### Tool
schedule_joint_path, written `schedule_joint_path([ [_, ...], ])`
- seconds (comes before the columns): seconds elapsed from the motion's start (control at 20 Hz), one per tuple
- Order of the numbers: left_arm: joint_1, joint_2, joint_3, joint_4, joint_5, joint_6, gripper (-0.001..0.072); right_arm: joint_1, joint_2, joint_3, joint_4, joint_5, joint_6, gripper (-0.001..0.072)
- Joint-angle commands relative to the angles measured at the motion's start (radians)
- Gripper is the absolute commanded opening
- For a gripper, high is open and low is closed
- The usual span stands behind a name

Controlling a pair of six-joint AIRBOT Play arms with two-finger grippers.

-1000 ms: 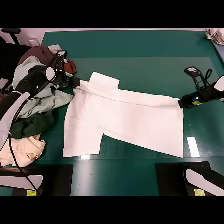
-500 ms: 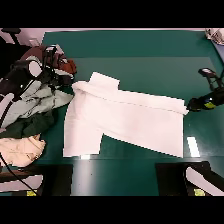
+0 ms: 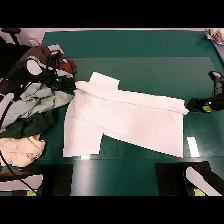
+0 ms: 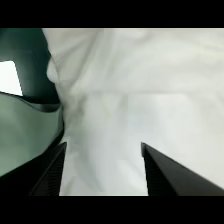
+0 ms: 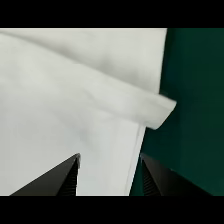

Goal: Fold the shirts.

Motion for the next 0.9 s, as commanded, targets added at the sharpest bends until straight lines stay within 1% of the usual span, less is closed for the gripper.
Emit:
schedule_joint_path([
  [0.0,0.002,0.003,0.000,0.027,-0.148,0.093,0.0561,0.002,-0.001,-0.021,-0.002,0.111,-0.018,0.0450],
  [0.1,0.002,0.024,-0.019,0.051,-0.171,0.099,0.0561,-0.026,0.030,-0.032,0.001,0.119,-0.018,0.0450],
  [0.35,0.002,0.035,-0.125,0.056,-0.176,0.127,0.0562,-0.076,0.066,-0.103,0.011,0.145,-0.011,0.0450],
  [0.45,0.020,0.034,-0.173,0.043,-0.183,0.140,0.0561,-0.076,0.066,-0.117,0.047,0.177,-0.011,0.0451],
  [0.55,0.058,0.034,-0.218,-0.021,-0.179,0.183,0.0560,-0.076,0.066,-0.121,0.066,0.187,-0.011,0.0451],
  [0.65,0.122,0.034,-0.235,-0.080,-0.146,0.227,0.0561,-0.076,0.066,-0.121,0.089,0.190,-0.011,0.0451],
  [0.85,0.232,0.022,-0.236,-0.168,-0.111,0.351,0.0561,-0.076,0.113,-0.121,0.090,0.201,0.000,0.0451],
])
